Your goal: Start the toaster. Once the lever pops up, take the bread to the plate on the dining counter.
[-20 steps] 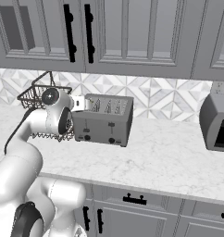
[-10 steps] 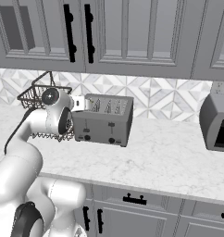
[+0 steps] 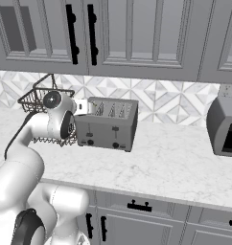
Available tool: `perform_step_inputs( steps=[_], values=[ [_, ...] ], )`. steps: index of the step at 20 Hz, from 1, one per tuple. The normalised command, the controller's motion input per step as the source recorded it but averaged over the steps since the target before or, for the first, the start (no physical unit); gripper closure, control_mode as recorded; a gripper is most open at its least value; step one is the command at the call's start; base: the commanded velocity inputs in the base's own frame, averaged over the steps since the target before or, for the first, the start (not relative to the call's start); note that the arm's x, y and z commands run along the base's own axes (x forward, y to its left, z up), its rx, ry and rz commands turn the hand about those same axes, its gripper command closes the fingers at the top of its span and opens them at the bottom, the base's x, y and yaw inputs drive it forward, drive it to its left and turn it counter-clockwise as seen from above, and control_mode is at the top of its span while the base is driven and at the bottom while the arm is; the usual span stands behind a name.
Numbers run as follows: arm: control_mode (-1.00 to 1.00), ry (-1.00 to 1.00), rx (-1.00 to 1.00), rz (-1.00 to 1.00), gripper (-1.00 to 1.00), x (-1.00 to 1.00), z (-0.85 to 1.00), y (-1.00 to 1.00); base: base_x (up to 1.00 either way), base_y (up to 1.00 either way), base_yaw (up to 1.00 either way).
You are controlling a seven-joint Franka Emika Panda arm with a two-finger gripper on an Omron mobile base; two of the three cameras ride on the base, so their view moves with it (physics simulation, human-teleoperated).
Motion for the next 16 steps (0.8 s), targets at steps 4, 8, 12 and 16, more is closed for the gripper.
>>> perform_step_inputs(
  steps=[4,8,12,16],
  values=[
    [-1.0,0.0,0.0,0.0,-1.0,0.0,0.0,0.0,0.0,0.0,0.0],
    [-1.0,0.0,0.0,0.0,-1.0,0.0,0.0,0.0,0.0,0.0,0.0],
    [-1.0,0.0,0.0,0.0,-1.0,0.0,0.0,0.0,0.0,0.0,0.0],
    [-1.0,0.0,0.0,0.0,-1.0,0.0,0.0,0.0,0.0,0.0,0.0]
  ],
)
